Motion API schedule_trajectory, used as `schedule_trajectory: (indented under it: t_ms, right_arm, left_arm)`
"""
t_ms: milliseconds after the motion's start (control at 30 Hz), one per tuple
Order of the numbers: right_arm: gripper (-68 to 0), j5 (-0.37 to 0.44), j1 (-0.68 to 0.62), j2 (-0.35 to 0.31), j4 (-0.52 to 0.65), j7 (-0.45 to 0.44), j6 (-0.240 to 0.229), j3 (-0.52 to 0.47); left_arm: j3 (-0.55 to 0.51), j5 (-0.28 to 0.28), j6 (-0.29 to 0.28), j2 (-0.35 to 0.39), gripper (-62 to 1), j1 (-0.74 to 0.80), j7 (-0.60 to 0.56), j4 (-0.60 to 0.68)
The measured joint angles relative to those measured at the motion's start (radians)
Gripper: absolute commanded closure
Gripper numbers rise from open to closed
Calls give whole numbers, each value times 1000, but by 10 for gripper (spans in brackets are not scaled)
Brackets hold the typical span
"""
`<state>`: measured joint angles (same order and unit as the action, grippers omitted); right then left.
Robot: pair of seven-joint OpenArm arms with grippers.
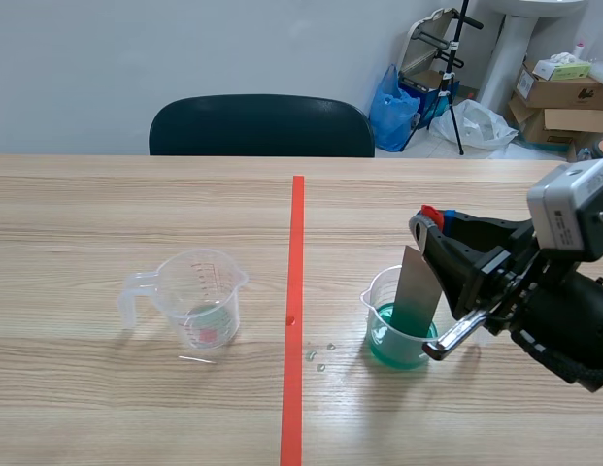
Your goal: Do the redox reaction experiment
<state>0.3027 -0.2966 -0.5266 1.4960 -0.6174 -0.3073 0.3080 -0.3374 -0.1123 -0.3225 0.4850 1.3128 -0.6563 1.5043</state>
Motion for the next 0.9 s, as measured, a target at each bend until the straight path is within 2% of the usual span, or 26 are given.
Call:
schedule_trajectory:
  t_ms: [900]
  right_arm:
    - [-15,0,-1,-2,0,-21,0,0]
  left_arm:
    - [0,0,0,0,-623,0,0,0]
